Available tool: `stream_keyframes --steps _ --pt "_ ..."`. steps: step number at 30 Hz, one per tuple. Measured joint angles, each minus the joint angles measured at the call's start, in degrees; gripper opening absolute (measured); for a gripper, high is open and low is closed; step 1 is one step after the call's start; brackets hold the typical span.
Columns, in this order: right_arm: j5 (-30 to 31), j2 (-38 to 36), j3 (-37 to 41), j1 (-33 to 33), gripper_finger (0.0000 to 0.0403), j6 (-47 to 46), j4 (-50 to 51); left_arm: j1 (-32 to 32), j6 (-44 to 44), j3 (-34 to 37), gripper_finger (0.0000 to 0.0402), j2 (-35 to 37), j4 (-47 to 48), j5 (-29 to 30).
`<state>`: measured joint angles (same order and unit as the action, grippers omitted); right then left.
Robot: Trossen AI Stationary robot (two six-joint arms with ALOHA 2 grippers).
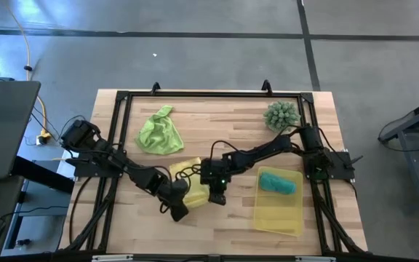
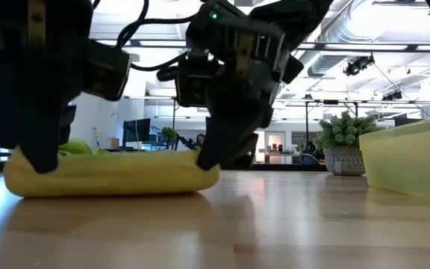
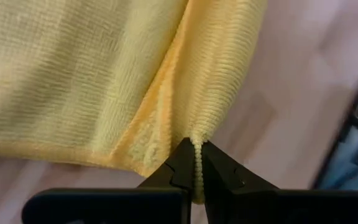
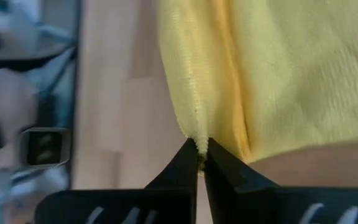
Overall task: Roll microfiber towels into tight, uniform cylinder then place into a basket
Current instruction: Roll the yellow microfiber cloth
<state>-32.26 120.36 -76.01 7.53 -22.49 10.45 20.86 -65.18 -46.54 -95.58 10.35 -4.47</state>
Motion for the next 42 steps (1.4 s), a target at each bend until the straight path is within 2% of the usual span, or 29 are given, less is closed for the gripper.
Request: stream_keyframes --steps 2,5,9,13,18,21,29,32,34,38,42 --pt "-2.45 0.02 0.00 0.04 0.0000 -0.02 -1.47 0.29 0.68 0.06 0.0008 0.66 -1.21 -0.21" --pt "-2.25 -0.01 0.00 -0.41 0.0000 -0.01 -2.59 0.38 0.73 0.02 0.0008 1.10 0.62 2.95" --pt "4.65 -0.01 0.00 -2.00 0.0000 -0.05 -2.54 0.02 -1.94 -0.03 0.0008 1.90 6.99 9.95" --pt "13.44 -0.01 0.00 -3.25 0.0000 -0.18 -1.25 -1.03 -6.40 -0.05 0.0008 0.43 12.21 12.65" --pt "15.35 -0.03 0.00 -4.11 0.0000 0.01 -0.31 -2.22 -7.05 -0.27 0.0008 -1.15 12.61 12.05" --pt "13.57 -0.03 -0.02 -4.15 0.0000 -0.02 0.98 -2.04 -6.00 -0.15 0.0008 -0.64 10.13 11.41" --pt "-0.01 -0.03 -0.02 -3.53 0.0000 -0.59 0.04 0.63 -4.48 0.08 0.0008 2.38 4.41 9.03" --pt "-0.90 -0.03 -0.02 -3.99 0.0000 -0.24 -1.40 1.14 -3.65 0.04 0.0008 4.09 4.37 10.01" --pt "1.07 -0.03 -0.02 -4.53 0.0000 -0.01 -1.84 1.14 -4.86 -0.05 0.0008 4.79 6.72 12.94" --pt "14.20 0.07 -0.02 -4.92 0.0000 0.02 -1.40 0.15 -11.52 -0.02 0.0008 3.54 14.95 16.77" --pt "17.12 0.34 -0.11 -4.90 0.0000 0.98 -1.05 -0.76 -13.35 -0.19 0.0008 0.18 16.29 16.11"
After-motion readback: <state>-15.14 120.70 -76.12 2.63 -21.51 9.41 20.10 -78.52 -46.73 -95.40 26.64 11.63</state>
